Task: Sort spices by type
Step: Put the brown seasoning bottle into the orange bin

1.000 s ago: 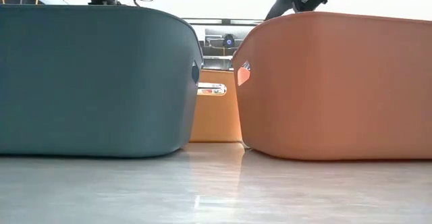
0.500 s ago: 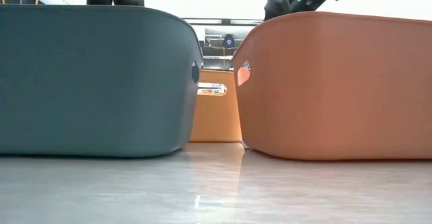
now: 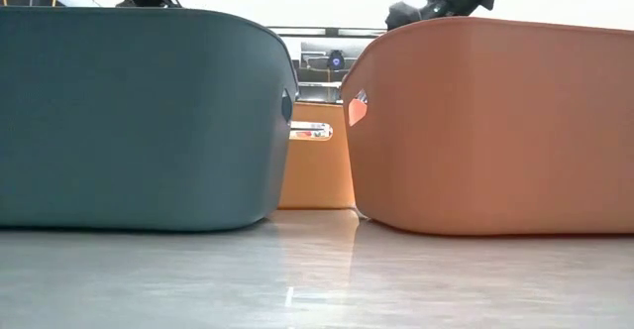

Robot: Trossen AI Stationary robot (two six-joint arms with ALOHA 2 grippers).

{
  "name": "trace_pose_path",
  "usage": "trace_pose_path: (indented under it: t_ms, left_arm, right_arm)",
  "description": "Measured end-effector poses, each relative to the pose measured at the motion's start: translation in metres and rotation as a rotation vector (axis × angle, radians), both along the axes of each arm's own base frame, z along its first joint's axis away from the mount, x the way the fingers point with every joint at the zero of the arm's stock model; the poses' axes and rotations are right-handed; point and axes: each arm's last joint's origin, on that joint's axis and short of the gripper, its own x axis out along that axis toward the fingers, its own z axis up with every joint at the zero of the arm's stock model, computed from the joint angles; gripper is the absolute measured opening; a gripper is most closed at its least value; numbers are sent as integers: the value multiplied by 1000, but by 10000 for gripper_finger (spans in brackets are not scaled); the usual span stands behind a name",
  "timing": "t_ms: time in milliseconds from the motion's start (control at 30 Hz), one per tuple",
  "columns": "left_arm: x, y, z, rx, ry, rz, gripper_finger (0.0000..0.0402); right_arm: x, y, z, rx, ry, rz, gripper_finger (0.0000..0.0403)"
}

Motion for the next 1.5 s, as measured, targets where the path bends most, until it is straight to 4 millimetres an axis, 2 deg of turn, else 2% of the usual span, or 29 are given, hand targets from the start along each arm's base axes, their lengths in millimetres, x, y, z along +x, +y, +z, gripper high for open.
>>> trace_pose_path:
  t_ms: [300, 700, 1033, 1500]
  left_arm:
    - [4, 1, 3, 91, 1, 0, 314]
    - [1, 9, 0, 227, -10, 175, 314]
    - [9, 14, -16, 244, 41, 220, 314]
    - [26, 7, -38, 324, 107, 257, 314]
  right_arm:
    - [-2, -3, 0, 19, -11, 6, 319]
    - [-2, -3, 0, 20, -10, 4, 319]
    - [-2, -3, 0, 23, -11, 2, 319]
    - [-2, -3, 0, 26, -6, 1, 319]
